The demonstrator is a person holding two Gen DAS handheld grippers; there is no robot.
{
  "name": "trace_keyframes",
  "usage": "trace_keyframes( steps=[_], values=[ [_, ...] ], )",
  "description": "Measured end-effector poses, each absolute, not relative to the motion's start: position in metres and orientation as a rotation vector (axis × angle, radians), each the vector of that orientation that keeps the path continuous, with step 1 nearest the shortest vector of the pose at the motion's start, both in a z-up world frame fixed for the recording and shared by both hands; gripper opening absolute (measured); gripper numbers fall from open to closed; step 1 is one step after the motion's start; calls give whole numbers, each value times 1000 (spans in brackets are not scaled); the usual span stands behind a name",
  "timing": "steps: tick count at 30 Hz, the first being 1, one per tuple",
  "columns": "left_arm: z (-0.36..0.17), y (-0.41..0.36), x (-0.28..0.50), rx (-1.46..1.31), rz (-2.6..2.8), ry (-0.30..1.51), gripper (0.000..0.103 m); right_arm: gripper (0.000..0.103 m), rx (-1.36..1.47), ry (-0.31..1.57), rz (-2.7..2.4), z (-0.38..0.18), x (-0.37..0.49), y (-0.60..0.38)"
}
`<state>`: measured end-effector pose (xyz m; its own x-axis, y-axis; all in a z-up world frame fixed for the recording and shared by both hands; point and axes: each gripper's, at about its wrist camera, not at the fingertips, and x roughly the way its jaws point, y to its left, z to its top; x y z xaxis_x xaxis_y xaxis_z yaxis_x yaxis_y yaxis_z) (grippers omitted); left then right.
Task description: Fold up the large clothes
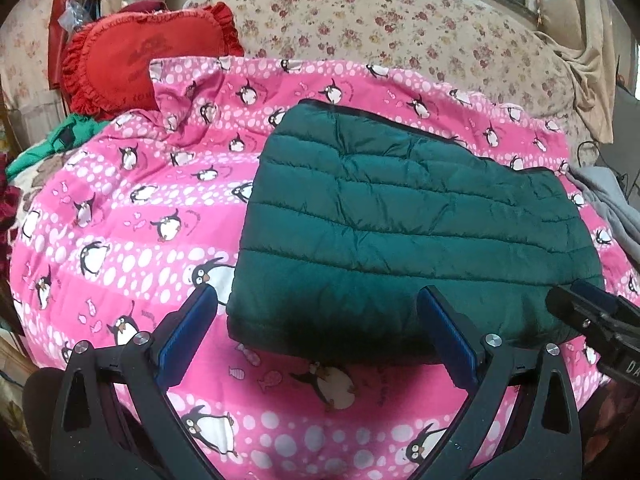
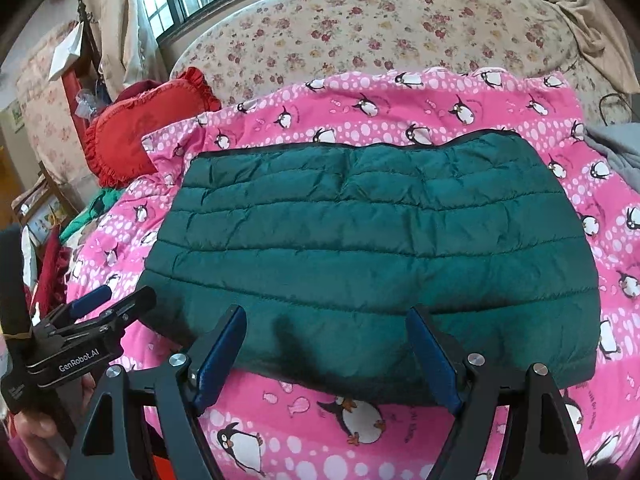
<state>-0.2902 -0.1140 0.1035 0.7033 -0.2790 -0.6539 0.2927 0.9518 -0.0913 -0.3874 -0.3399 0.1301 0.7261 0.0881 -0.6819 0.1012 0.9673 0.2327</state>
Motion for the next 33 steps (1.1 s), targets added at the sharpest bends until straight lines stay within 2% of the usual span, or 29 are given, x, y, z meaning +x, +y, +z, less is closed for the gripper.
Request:
trace_keyframes(
  steps=[33],
  values=[
    [106, -124, -301, 73, -291, 707, 100, 80, 240, 733, -34, 132, -392, -326]
  ],
)
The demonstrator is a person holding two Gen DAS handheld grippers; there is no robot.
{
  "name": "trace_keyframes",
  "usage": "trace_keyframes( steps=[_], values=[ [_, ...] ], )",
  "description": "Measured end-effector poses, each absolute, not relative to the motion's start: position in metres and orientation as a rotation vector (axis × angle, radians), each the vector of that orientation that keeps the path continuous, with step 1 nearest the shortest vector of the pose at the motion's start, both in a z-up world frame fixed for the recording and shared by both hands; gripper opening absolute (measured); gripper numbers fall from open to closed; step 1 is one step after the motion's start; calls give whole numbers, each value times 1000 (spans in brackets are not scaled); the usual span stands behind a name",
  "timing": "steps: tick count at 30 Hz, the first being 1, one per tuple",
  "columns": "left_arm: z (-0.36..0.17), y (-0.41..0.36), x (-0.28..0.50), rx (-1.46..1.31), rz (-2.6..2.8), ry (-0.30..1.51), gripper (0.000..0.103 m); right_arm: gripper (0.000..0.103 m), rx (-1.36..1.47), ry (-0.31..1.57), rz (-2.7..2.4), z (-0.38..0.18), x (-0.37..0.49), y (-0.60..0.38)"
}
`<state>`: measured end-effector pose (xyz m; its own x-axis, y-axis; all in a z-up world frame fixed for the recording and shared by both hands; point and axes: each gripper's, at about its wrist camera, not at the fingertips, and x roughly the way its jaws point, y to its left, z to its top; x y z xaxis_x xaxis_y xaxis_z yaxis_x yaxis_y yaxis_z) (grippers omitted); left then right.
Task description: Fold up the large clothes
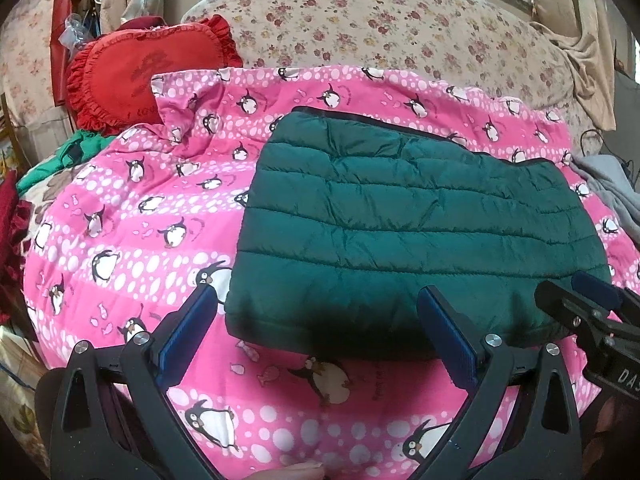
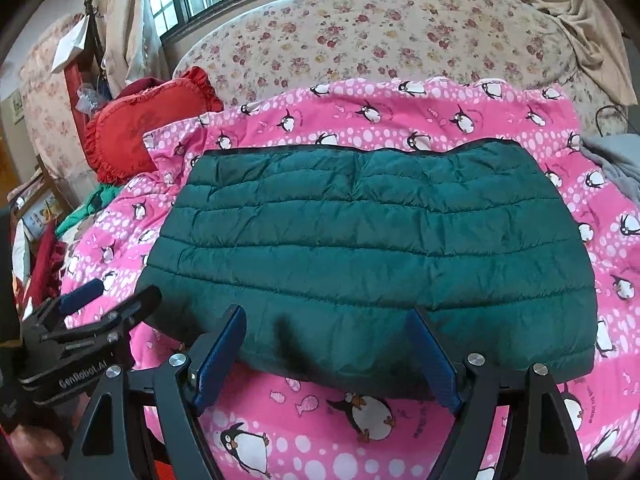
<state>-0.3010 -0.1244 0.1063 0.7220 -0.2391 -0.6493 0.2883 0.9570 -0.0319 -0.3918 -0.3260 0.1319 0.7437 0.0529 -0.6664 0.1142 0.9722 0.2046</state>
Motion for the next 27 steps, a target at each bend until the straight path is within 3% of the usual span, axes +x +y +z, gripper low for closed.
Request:
trace_keyframes(
  steps=[27],
  values=[
    [103, -132, -303, 84, -297, 713, 100, 80, 247, 757, -48, 125, -388, -327]
  ],
)
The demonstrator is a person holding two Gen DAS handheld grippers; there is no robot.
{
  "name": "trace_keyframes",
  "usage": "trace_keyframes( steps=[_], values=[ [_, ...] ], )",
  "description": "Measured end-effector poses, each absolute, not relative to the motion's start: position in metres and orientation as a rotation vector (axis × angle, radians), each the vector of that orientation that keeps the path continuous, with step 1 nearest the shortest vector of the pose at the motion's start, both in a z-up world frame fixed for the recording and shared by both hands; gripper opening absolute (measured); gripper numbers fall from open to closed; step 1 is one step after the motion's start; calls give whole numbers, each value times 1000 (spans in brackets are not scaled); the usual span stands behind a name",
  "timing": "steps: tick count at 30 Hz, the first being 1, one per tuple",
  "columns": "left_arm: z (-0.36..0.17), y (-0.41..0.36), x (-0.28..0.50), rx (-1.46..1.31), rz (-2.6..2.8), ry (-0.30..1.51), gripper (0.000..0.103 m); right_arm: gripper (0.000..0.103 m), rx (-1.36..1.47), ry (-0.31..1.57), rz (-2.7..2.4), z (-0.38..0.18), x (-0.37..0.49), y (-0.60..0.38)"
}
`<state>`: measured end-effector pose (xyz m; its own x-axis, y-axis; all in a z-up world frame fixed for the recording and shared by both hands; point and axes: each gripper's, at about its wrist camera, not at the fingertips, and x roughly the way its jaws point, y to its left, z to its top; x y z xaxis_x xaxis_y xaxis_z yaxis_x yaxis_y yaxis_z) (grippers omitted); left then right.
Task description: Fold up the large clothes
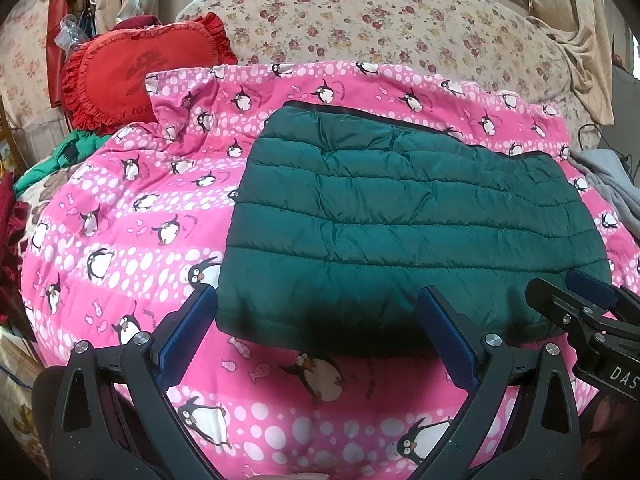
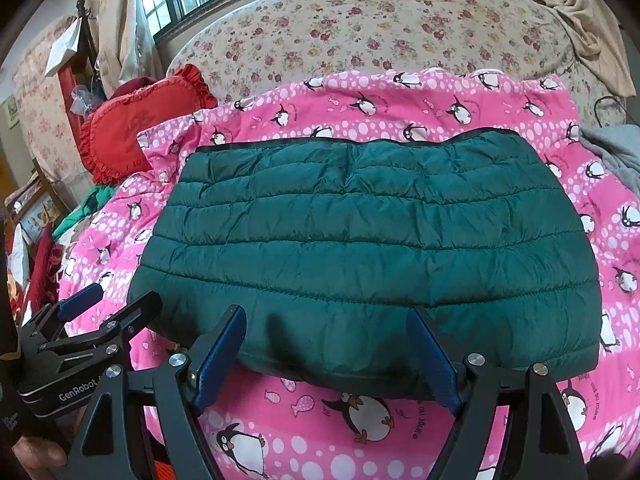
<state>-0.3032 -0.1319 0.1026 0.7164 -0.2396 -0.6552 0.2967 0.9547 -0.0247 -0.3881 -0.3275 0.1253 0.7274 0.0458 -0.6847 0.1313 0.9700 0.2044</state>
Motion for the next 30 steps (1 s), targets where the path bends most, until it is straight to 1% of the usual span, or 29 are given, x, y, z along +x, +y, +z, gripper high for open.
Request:
trace_keyframes(
  steps=[30],
  values=[
    [99, -133, -306, 83, -300, 728, 100, 80, 258, 767, -44, 122, -386, -323]
  ],
)
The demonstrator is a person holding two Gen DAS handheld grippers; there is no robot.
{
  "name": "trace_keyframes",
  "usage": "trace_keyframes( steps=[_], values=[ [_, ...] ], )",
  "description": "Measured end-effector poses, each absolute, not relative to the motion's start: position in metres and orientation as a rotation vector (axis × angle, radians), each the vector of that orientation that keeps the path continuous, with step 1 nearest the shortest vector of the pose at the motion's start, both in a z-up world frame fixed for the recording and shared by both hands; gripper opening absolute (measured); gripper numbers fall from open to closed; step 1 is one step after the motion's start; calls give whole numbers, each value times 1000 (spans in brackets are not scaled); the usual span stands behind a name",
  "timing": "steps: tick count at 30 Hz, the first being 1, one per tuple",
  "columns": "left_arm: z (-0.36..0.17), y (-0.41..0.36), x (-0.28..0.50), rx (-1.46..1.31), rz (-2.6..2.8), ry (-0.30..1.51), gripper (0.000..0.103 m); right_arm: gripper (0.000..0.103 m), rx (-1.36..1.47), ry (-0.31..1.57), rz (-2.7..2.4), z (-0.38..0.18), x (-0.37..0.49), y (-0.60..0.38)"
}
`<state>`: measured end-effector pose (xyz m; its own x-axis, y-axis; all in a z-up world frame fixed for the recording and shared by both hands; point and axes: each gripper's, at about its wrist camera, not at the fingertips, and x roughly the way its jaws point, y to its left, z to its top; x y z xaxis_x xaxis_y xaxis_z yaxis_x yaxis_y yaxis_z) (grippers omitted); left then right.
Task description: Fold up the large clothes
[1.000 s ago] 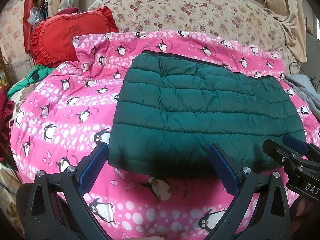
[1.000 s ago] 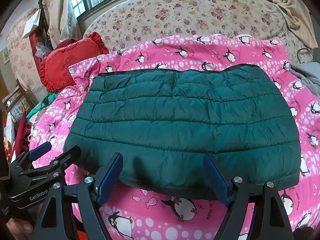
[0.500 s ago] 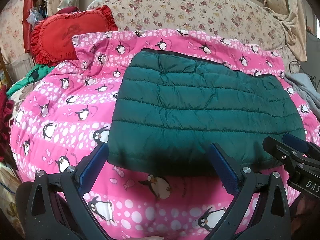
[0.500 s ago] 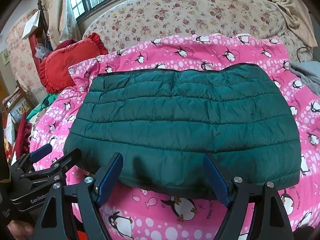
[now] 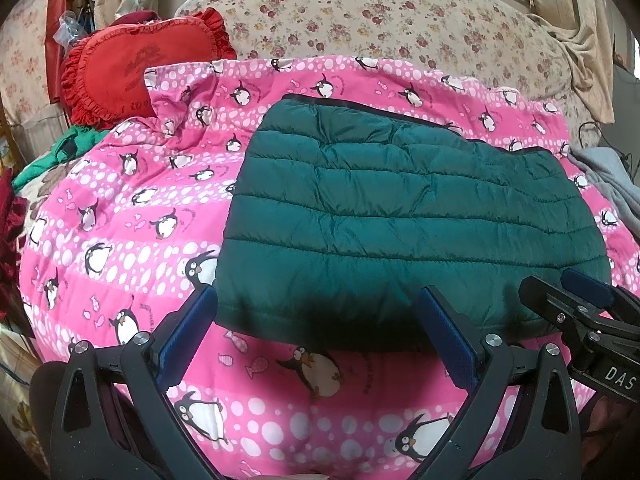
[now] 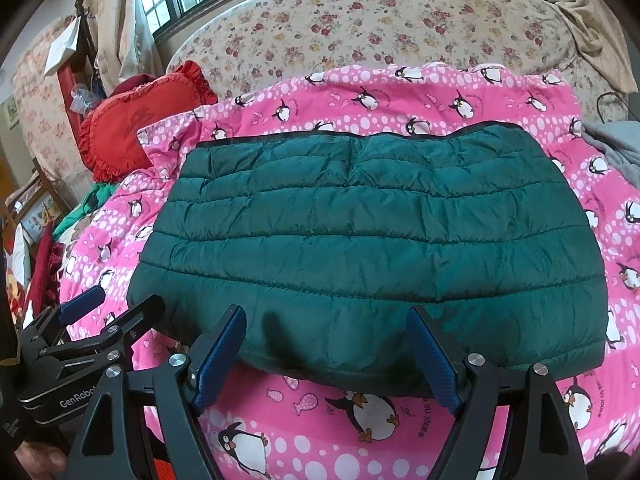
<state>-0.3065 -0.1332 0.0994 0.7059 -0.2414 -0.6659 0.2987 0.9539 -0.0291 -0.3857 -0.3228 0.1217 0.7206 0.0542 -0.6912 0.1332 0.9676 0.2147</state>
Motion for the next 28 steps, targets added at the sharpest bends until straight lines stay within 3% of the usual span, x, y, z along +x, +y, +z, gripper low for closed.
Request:
trace_keyframes(
  steps=[28],
  values=[
    [97, -138, -308, 81, -302, 721, 100, 80, 263, 775, -32, 122, -380, -317]
  ],
)
